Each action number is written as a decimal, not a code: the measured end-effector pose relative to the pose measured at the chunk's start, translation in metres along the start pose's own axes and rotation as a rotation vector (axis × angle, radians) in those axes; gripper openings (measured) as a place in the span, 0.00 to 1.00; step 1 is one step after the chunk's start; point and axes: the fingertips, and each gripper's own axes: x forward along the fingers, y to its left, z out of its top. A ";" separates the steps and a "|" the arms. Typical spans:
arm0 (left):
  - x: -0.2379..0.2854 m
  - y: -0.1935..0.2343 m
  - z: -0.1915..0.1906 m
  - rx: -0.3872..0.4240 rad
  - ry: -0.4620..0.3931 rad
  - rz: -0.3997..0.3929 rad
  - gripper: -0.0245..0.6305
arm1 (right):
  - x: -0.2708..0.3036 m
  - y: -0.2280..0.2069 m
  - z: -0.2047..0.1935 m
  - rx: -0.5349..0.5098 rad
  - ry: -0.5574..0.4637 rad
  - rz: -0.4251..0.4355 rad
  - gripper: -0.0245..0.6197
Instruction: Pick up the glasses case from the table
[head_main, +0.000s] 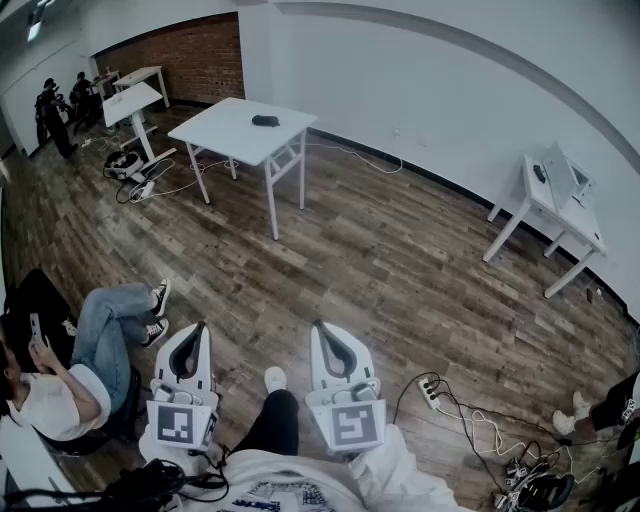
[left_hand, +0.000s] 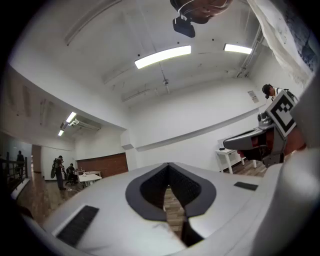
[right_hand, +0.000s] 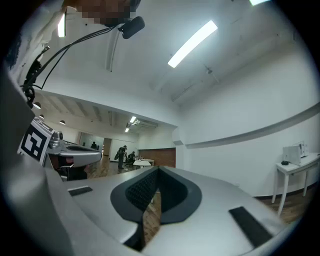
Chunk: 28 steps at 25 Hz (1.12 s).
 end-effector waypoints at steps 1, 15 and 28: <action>0.023 0.012 -0.006 0.008 0.002 -0.006 0.08 | 0.026 -0.007 -0.004 0.004 0.009 -0.003 0.03; 0.321 0.201 -0.027 0.087 -0.043 0.002 0.08 | 0.347 -0.105 0.000 0.000 0.026 -0.021 0.03; 0.541 0.241 -0.095 0.094 0.006 0.037 0.08 | 0.549 -0.234 -0.053 0.049 0.032 0.014 0.03</action>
